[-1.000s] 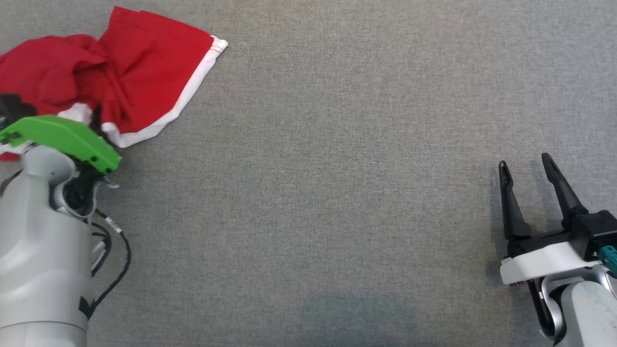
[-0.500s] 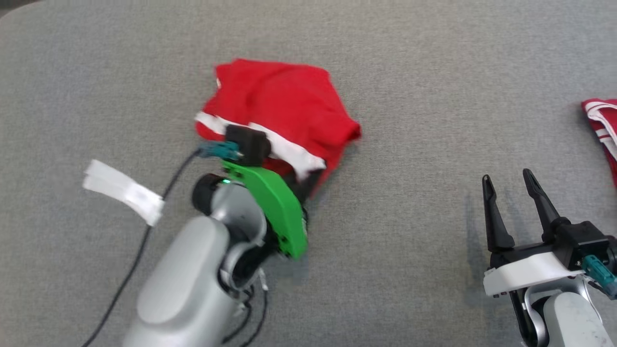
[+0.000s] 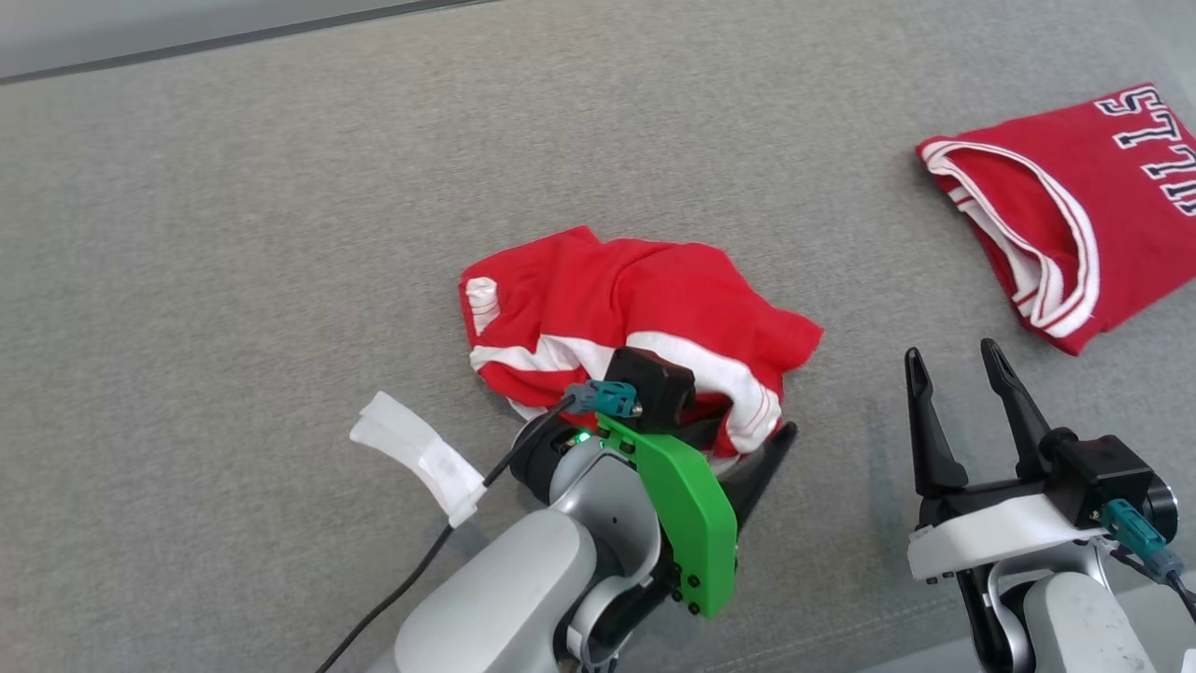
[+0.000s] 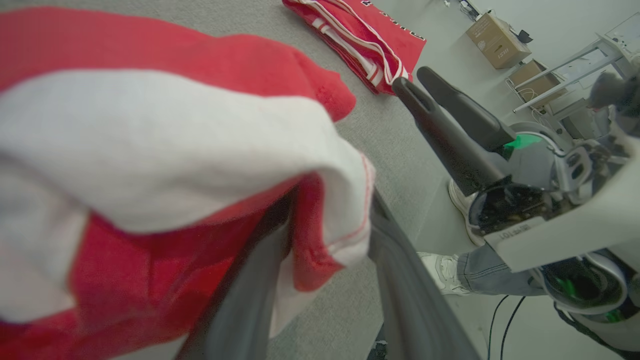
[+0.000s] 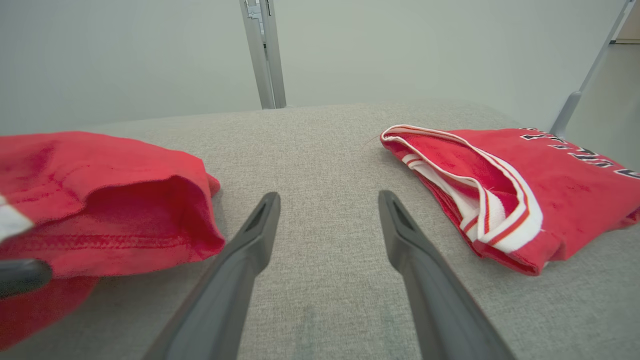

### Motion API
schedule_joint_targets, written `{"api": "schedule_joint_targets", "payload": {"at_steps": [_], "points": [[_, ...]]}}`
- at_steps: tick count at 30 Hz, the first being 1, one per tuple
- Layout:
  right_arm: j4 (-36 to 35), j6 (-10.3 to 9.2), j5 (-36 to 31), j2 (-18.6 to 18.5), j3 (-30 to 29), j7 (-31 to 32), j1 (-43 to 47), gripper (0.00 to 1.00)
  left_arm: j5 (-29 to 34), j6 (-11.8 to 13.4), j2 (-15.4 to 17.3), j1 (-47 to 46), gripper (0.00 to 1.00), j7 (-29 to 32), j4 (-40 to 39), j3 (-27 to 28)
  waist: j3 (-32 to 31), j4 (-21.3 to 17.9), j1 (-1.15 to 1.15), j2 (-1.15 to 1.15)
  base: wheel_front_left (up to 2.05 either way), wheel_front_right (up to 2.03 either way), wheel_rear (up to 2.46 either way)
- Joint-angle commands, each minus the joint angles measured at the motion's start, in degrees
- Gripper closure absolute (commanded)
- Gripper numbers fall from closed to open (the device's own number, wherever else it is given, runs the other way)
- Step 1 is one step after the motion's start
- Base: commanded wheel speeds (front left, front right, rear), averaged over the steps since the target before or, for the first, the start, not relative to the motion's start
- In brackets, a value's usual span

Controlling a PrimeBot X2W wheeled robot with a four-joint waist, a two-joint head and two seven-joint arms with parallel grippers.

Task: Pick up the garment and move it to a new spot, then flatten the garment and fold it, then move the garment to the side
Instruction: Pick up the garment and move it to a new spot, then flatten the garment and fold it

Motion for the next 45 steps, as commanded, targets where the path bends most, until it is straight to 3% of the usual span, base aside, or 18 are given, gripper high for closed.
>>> {"api": "schedule_joint_targets", "payload": {"at_steps": [1, 6, 12, 18, 21, 24, 27, 32, 34, 40, 45], "points": [[0.12, -0.04, 0.28, -0.05, 0.01, -0.18, -0.20, 0.00, -0.49, 0.24, 0.21, -0.94, 0.00, -0.60, 0.54, -0.52, 0.95, -4.69, 0.00, 0.00, 0.00, 0.00, 0.00], [-0.01, -0.04, 0.93, 0.21, 0.36, -0.18, -0.54, 0.00, -7.59, 1.64, 0.18, -2.81, 0.00, -5.75, 0.73, -5.37, 1.55, -6.23, 0.00, 0.00, 0.00, 0.00, 0.00], [-0.47, -0.04, 1.88, 0.22, -0.68, -0.18, 1.09, 0.00, -11.37, 2.70, 0.41, -4.43, 0.00, -6.24, -4.22, -7.53, 0.98, -4.57, 0.00, 0.00, 0.00, 0.00, 0.00], [-1.18, -0.04, 0.87, 0.22, -2.69, -0.18, 2.69, 0.00, -13.10, 5.83, 8.59, -1.50, 0.00, -4.16, -17.17, -3.83, -0.45, -1.14, 0.00, 0.00, 0.00, 0.00, 0.00], [-1.34, -0.04, 0.27, 0.17, -3.02, -0.18, 3.13, 0.00, -12.99, 9.80, 14.44, 2.31, 0.00, -5.30, -22.97, 0.14, -1.16, 0.09, 0.00, 0.00, 0.00, 0.00, 0.00], [-1.72, -0.04, -0.18, 0.19, -3.25, -0.18, 3.72, 0.00, -14.24, 13.11, 19.35, 7.48, 0.00, -6.42, -25.49, 3.45, -1.79, 1.32, 0.00, 0.00, 0.00, 0.00, 0.00], [-2.19, -0.04, -0.72, 0.18, -3.43, -0.18, 4.17, 0.00, -13.83, 14.69, 23.66, 11.27, 0.00, -8.03, -24.31, 5.62, -2.41, 2.49, 0.00, 0.00, 0.00, 0.00, 0.00], [-3.30, -0.04, -1.18, 0.09, -3.44, -0.18, 5.96, 0.00, -16.92, 12.87, 22.90, 13.86, 0.00, -9.70, -19.09, 6.48, -3.24, 4.10, 0.00, 0.00, 0.00, 0.00, 0.00], [-3.75, -0.04, -1.35, -0.04, -2.76, -0.18, 6.79, 0.00, -15.48, 12.25, 22.30, 12.50, 0.00, -10.52, -16.30, 6.09, -3.57, 4.30, 0.00, 0.00, 0.00, 0.00, 0.00], [-4.95, -0.04, -0.71, -0.44, 1.69, -0.18, 12.54, 0.00, -10.16, 13.72, 22.46, 13.19, 0.00, -19.30, -11.29, 7.82, -5.30, 3.35, 0.00, 0.00, 0.00, 0.00, 0.00], [-7.38, -0.04, -0.63, -0.38, 0.74, -0.18, 15.69, 0.00, -10.39, 15.80, 23.84, 18.42, 0.00, -26.45, -11.35, 11.79, -7.38, 2.66, 0.00, 0.00, 0.00, 0.00, 0.00]]}}
